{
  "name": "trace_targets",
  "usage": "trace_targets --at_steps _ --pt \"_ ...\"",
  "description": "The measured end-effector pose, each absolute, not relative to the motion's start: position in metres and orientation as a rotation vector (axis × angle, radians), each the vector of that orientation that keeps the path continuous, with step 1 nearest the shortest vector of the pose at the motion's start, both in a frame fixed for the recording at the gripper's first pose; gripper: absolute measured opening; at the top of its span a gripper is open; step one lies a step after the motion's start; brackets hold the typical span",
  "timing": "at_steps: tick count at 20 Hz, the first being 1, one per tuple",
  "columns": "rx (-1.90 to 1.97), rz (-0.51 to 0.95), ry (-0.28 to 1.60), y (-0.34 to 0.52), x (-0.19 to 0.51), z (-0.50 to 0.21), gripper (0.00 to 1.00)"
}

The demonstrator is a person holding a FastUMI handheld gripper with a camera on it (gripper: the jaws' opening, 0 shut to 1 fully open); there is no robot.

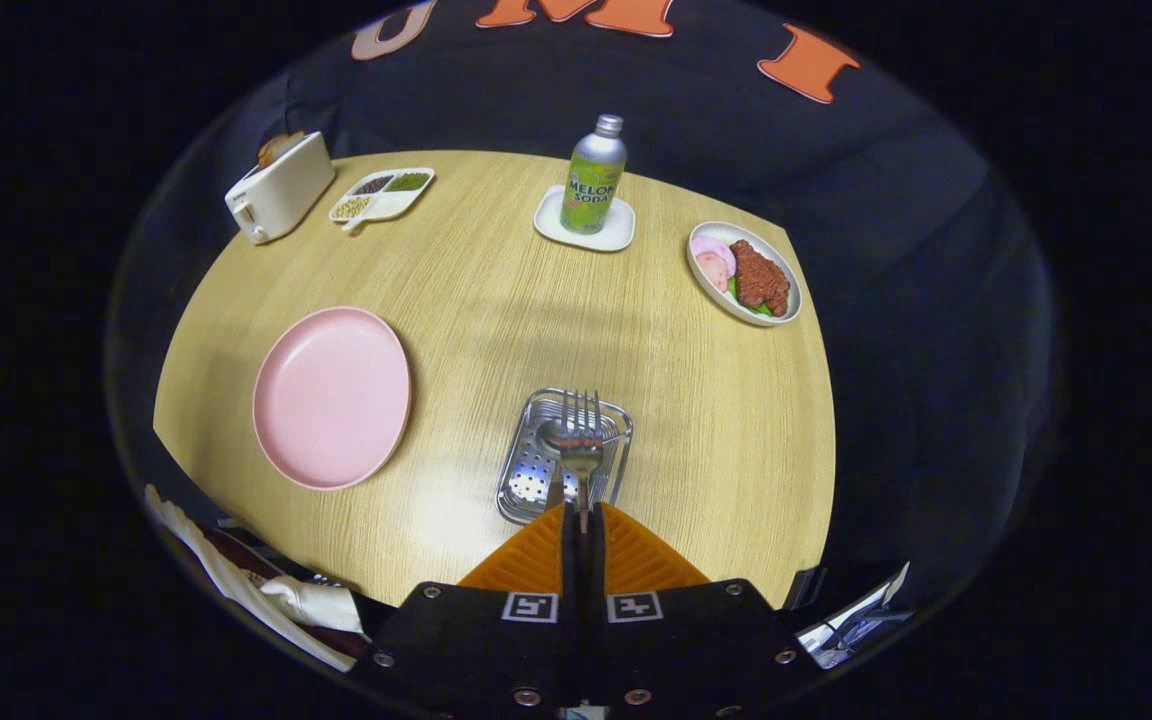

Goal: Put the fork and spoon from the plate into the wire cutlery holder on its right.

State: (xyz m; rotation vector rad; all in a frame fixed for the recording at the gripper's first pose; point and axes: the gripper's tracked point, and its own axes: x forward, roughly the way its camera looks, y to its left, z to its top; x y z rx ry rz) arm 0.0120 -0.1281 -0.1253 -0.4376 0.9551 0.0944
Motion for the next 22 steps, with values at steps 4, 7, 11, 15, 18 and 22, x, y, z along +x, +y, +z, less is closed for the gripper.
trace_targets --at_steps 4,7,11,15,18,22 --pt "-0.478 0.114 1.014 -0.128 0.015 -0.128 0.04" --pt "-0.493 0.131 1.035 -0.131 0.012 -0.125 0.04" --pt "-0.515 0.145 1.079 -0.134 0.006 -0.124 0.04" --pt "-0.535 0.167 1.135 -0.134 0.0 -0.127 0.04" --pt "-0.541 0.173 1.153 -0.132 0.003 -0.127 0.03" --pt "-0.557 0.187 1.199 -0.126 0.009 -0.132 0.04"
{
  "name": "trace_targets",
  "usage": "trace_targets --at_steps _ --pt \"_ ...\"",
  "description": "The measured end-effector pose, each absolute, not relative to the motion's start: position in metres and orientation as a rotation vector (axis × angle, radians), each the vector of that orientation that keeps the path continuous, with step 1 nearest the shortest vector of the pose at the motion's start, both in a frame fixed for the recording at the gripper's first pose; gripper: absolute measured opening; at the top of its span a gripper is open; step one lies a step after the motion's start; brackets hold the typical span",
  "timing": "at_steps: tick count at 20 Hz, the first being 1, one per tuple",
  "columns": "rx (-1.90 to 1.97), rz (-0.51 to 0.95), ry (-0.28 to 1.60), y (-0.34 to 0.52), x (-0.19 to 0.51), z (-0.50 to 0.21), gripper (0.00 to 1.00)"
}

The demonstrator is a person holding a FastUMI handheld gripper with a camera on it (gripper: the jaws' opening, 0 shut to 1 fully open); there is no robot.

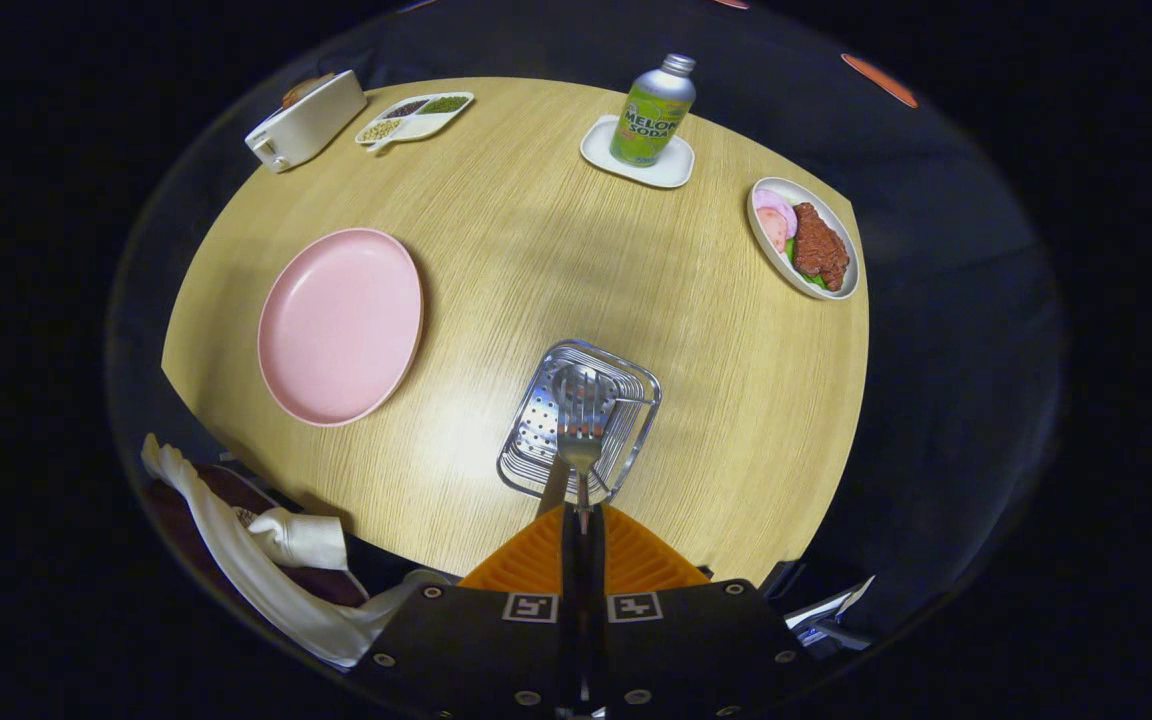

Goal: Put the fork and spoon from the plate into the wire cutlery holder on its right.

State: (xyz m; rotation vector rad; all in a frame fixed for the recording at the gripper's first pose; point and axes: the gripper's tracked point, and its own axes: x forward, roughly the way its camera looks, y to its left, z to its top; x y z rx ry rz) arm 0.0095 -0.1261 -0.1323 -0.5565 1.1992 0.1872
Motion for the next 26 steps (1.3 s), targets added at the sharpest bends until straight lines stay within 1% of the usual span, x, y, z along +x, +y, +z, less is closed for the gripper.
trace_targets --at_steps 8,11,16,17,18,20,21,22,23,26 --pt "-0.613 0.203 1.278 -0.121 0.028 -0.152 0.04" --pt "-0.604 0.204 1.275 -0.117 0.034 -0.153 0.08" --pt "-0.516 0.183 1.192 -0.113 0.042 -0.139 0.17" --pt "-0.496 0.178 1.162 -0.111 0.044 -0.132 0.26" --pt "-0.468 0.173 1.126 -0.11 0.047 -0.126 0.28" --pt "-0.403 0.165 1.061 -0.105 0.051 -0.114 0.54" --pt "-0.377 0.16 1.022 -0.102 0.053 -0.106 0.72" --pt "-0.352 0.155 0.983 -0.101 0.056 -0.099 0.83" --pt "-0.325 0.153 0.935 -0.097 0.06 -0.09 0.99" --pt "-0.256 0.146 0.794 -0.088 0.065 -0.059 1.0"
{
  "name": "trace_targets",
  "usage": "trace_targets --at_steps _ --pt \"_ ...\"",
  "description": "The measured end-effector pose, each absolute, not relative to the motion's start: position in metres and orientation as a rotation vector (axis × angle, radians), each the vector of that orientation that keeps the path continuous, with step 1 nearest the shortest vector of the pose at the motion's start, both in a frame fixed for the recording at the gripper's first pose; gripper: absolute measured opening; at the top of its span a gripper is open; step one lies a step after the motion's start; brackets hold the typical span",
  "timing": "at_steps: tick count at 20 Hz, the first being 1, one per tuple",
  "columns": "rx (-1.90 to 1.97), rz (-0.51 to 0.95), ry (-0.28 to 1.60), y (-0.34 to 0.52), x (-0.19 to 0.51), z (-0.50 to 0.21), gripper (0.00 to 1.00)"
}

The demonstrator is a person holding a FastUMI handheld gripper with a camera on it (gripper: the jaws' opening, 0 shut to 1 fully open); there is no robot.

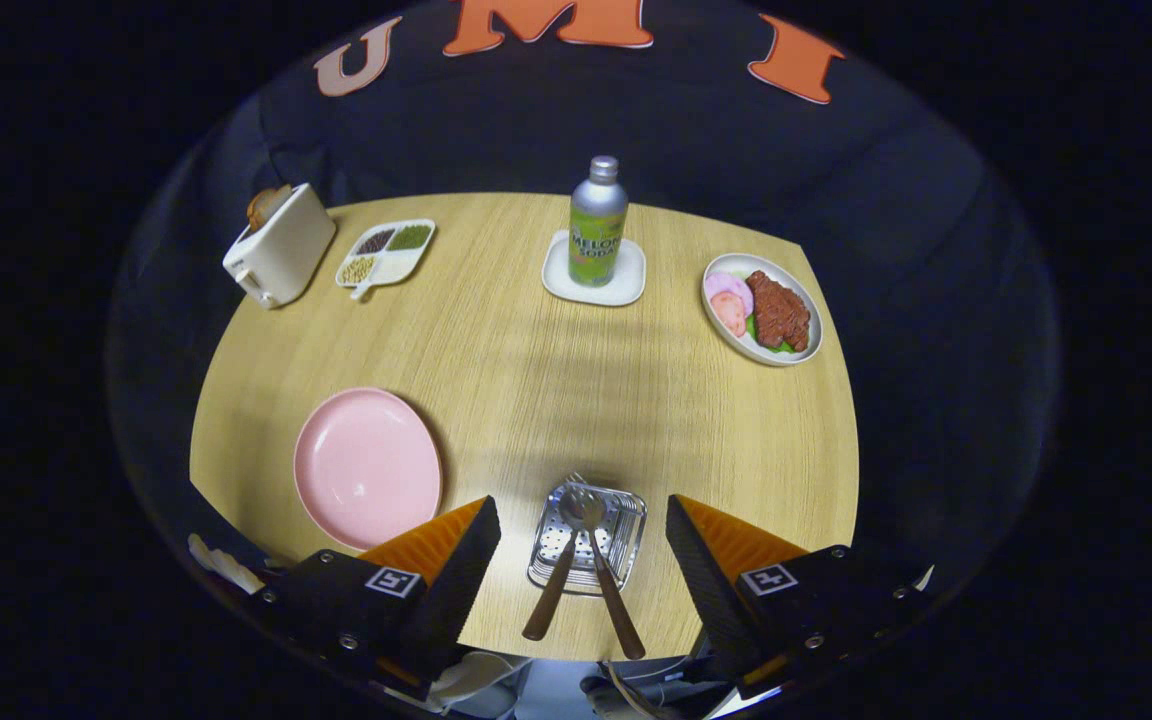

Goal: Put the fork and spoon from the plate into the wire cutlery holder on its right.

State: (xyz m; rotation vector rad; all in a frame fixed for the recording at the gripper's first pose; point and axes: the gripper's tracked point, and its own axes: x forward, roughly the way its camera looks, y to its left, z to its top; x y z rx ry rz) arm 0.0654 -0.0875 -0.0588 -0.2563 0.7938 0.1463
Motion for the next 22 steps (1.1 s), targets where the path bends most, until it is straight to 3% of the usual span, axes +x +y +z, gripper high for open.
trace_targets --at_steps 12,22 --pt "-0.082 0.106 0.29 -0.065 0.054 0.066 1.0" --pt "-0.073 0.074 0.121 -0.067 0.03 0.092 1.0"
